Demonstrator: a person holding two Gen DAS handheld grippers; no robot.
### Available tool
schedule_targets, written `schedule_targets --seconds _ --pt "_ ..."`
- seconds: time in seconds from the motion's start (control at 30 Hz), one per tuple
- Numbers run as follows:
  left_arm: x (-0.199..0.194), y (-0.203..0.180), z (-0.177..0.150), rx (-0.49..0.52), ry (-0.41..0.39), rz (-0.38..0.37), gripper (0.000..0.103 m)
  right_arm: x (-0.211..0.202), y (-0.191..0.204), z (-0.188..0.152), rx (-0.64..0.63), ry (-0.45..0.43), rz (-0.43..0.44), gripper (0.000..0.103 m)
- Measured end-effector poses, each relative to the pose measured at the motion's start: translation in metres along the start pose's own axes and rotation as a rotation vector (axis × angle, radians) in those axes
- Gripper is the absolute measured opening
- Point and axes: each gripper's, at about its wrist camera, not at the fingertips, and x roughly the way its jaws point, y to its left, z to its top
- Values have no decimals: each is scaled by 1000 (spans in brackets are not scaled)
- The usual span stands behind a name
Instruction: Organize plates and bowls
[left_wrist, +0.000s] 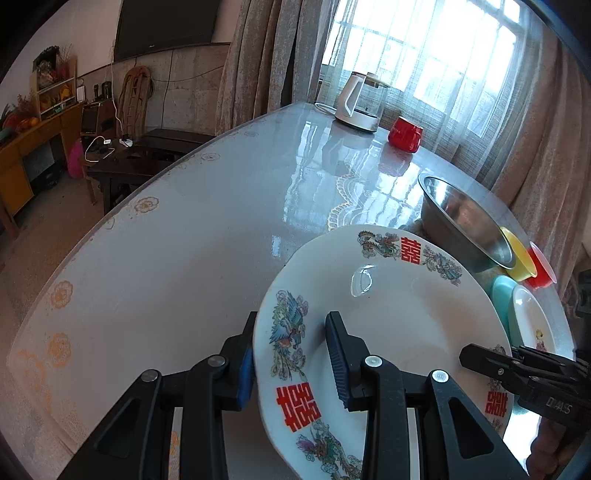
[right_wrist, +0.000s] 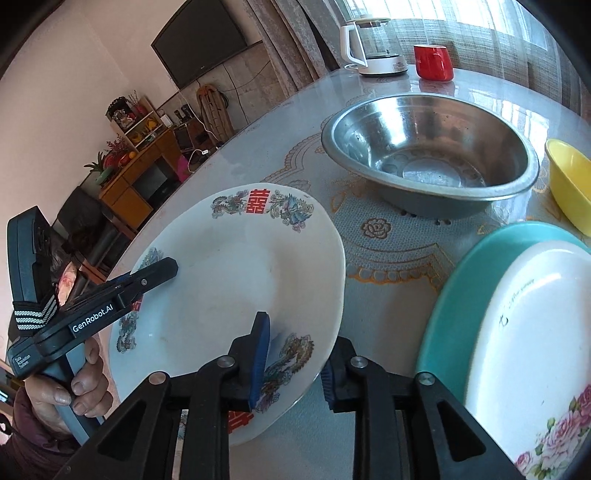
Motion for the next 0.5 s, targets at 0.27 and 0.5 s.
schedule_targets --seconds 0.27,0.5 --pt "-5 -6 -16 -5 4 -1 39 -9 2 -17 -43 -33 2 27" --pt "-7 -9 -18 -6 4 14 36 -12 6 -22 -59 -28 -2 27"
